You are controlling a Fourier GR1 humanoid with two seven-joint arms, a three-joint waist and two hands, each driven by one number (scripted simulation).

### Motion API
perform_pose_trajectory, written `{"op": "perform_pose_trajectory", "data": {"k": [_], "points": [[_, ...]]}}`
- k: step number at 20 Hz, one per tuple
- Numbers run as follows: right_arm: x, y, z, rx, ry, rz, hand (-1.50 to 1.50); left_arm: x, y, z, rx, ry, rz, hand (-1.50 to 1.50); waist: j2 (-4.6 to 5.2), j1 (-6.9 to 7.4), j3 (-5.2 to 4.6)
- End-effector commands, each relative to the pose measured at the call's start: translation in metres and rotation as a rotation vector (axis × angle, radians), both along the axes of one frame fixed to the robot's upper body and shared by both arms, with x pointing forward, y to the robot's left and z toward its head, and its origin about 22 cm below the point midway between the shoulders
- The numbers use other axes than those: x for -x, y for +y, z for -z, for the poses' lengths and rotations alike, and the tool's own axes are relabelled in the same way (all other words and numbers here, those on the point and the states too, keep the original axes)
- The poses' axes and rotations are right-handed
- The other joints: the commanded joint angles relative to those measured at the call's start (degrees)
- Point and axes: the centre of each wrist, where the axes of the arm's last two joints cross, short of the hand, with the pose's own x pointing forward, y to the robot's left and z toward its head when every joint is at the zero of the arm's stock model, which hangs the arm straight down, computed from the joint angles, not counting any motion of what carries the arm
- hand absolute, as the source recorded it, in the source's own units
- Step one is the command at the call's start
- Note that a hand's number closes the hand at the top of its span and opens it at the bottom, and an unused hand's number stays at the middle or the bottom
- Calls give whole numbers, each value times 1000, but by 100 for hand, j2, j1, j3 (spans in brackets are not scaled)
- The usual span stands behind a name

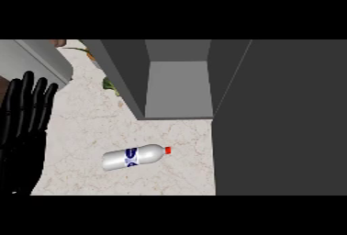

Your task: Pick up the bottled water, place it into the cabinet and close the cabinet

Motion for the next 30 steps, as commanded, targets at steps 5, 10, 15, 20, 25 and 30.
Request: {"op": "perform_pose_trajectory", "data": {"k": [5,10,15,20,25,30], "points": [[1,12,-6,17,-42,-110,-150,-7,-20,61,-795,330,167,-150,145,-628,119],[6,31,31,-239,225,-208,-150,9,-24,120,-953,672,-67,-150,180,-404,81],[17,34,40,-297,318,-267,-150,28,-100,156,-1100,749,-124,-150,17,-465,19],[37,29,40,-362,339,-261,-150,54,-168,177,-1199,749,-220,-150,-56,-370,-20],[58,22,35,-360,341,-262,-150,81,-203,197,-1255,759,-264,-150,-33,-253,-37],[83,19,40,-370,319,-244,-150,83,-216,211,-1288,742,-295,-150,-29,-192,-37]]}}
